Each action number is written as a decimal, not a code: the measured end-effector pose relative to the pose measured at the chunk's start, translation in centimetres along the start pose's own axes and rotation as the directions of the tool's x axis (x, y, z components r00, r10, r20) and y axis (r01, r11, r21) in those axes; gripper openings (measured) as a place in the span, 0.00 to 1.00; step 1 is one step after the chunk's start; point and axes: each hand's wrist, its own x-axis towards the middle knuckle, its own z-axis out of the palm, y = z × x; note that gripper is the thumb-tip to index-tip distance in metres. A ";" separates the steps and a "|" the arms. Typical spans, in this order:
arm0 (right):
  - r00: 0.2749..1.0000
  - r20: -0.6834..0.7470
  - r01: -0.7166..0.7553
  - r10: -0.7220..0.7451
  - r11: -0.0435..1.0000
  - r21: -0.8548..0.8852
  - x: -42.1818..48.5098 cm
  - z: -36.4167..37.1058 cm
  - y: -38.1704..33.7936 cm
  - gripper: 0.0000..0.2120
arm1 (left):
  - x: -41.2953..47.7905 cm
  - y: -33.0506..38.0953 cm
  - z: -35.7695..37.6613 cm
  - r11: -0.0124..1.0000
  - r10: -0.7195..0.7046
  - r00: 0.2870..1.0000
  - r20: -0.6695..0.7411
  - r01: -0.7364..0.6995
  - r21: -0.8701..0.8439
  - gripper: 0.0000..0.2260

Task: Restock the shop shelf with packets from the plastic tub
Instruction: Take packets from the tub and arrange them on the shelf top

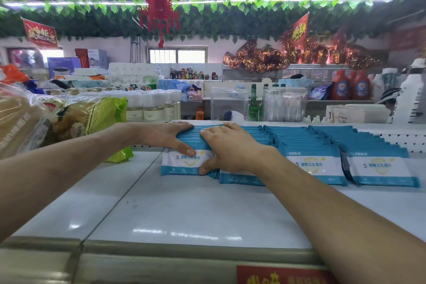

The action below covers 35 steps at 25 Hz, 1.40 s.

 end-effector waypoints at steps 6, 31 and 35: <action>0.998 -0.031 -0.050 0.055 0.987 0.153 -2.0 -3.1 0.1 0.44 | -1.9 1.7 -0.7 0.997 0.014 0.999 -0.039 -0.011 0.071 0.54; 0.961 0.247 -0.137 0.127 0.990 0.023 -8.6 -2.4 8.6 0.54 | -0.1 13.4 3.9 0.875 0.143 0.987 -0.072 -0.092 0.476 0.51; 0.950 0.258 -0.215 0.175 0.967 0.135 -11.3 -4.0 11.0 0.58 | -0.9 14.8 3.0 0.882 0.180 0.981 -0.068 -0.130 0.453 0.51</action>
